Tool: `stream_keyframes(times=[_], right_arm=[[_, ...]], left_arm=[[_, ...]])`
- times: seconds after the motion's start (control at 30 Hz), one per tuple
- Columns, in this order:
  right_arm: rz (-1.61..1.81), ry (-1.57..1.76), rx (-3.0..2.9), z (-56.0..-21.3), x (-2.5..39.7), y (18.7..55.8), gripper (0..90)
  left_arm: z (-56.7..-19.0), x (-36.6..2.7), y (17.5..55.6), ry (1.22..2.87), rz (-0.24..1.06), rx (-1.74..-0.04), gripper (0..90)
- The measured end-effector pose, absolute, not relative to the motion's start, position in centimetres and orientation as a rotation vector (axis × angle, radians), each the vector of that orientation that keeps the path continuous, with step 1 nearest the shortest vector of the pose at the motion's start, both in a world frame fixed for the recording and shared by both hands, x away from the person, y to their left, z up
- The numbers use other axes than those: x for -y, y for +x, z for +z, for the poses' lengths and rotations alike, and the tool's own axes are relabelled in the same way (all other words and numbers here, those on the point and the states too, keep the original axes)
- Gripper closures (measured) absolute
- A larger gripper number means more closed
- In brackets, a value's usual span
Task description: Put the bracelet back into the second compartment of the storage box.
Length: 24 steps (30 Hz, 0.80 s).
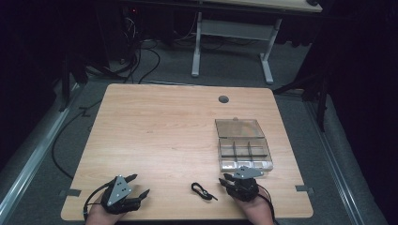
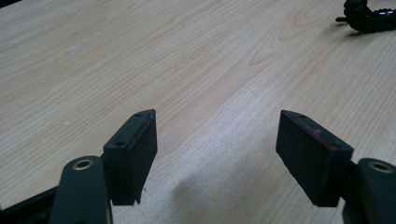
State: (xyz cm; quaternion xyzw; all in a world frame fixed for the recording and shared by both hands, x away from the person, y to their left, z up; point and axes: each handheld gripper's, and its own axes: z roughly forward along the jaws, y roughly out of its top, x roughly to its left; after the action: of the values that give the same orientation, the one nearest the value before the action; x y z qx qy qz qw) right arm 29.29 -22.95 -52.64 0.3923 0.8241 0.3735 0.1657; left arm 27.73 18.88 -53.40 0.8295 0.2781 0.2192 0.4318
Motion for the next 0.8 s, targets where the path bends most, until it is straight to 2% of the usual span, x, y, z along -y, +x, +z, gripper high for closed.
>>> stream_keyframes(times=[0.1, 0.13, 0.23, 0.8], right_arm=[[1.090, 1.053, -2.345, -51.9, 22.5, 28.8, 79.8], [1.100, 1.007, -2.348, -51.5, 22.0, 28.4, 85.9], [1.122, 0.959, -2.374, -51.2, 21.4, 28.1, 90.0], [1.098, 0.790, -2.579, -51.9, 17.1, 27.1, 90.0]], left_arm=[[-53.4, -18.9, 27.7, 2.070, 0.547, -0.693, 29.8], [-53.4, -18.9, 27.7, 2.070, 0.546, -0.692, 29.8], [-53.4, -18.8, 27.7, 2.072, 0.549, -0.691, 29.8], [-53.4, -18.8, 27.7, 2.077, 0.552, -0.688, 29.8]])
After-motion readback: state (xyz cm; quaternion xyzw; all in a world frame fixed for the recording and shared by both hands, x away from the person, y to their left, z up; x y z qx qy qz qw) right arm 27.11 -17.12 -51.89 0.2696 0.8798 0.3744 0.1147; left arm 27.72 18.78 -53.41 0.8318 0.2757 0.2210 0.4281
